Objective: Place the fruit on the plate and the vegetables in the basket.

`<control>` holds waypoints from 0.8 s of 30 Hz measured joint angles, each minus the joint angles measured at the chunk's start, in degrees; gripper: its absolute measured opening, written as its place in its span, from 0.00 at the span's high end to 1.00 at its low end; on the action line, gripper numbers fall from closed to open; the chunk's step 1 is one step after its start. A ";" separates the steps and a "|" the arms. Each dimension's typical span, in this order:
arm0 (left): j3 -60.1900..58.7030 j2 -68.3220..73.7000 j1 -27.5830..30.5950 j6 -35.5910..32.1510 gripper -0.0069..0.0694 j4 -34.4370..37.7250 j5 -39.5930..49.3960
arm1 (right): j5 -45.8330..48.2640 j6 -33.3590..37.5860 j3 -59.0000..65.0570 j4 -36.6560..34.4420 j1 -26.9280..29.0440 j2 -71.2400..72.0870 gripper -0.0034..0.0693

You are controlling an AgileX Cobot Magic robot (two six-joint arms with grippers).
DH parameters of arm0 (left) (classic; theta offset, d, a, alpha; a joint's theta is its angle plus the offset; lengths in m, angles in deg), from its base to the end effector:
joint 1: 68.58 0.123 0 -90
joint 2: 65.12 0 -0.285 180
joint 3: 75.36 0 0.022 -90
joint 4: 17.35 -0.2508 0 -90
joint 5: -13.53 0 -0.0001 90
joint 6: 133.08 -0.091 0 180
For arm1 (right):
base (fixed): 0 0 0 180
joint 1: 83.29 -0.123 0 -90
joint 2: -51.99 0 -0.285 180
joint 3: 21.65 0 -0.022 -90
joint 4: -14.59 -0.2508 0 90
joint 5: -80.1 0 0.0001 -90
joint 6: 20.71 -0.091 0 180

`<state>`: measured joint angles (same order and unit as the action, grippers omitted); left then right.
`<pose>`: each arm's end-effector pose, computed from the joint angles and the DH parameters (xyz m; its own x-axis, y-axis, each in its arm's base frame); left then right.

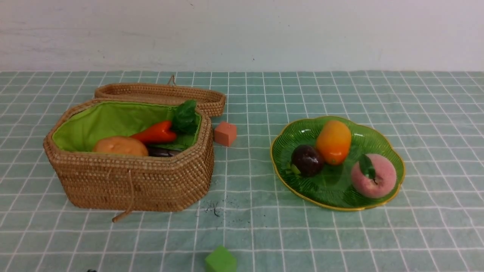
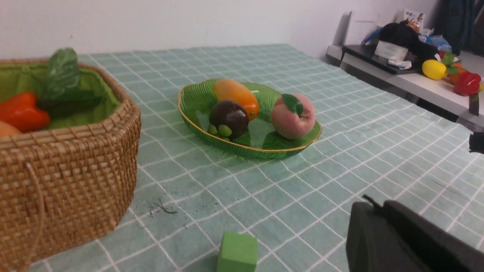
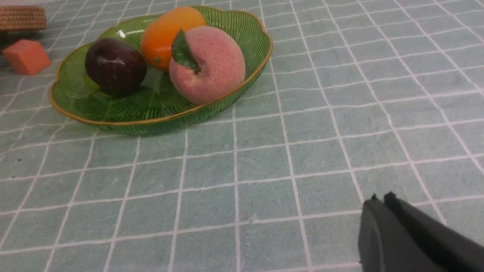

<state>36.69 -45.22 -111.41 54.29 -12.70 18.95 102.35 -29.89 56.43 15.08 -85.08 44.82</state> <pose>0.0528 -0.0499 0.2461 -0.1832 -0.1137 -0.9765 0.6618 0.7203 -0.2080 0.0521 0.0013 0.1738 -0.3013 0.1424 -0.9428 0.0178 0.9895 0.1437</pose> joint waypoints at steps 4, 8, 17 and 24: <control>-0.72 -2.38 6.08 0.22 0.89 -0.77 -0.32 | 0.00 0.00 0.00 -0.05 0.00 0.00 0.95; -2.80 -7.28 18.67 2.15 0.93 -0.40 -0.33 | 0.00 0.00 0.00 -0.05 0.00 0.00 0.95; -10.69 -12.56 35.72 2.92 0.93 0.60 8.52 | 0.00 0.00 0.00 -0.05 0.00 0.00 0.95; -11.07 -12.56 35.96 2.98 0.93 1.70 16.53 | 0.00 0.00 0.00 -0.05 0.00 0.00 0.94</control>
<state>25.62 -57.78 -75.45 57.27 -11.00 35.48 102.35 -29.89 56.43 15.03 -85.08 44.82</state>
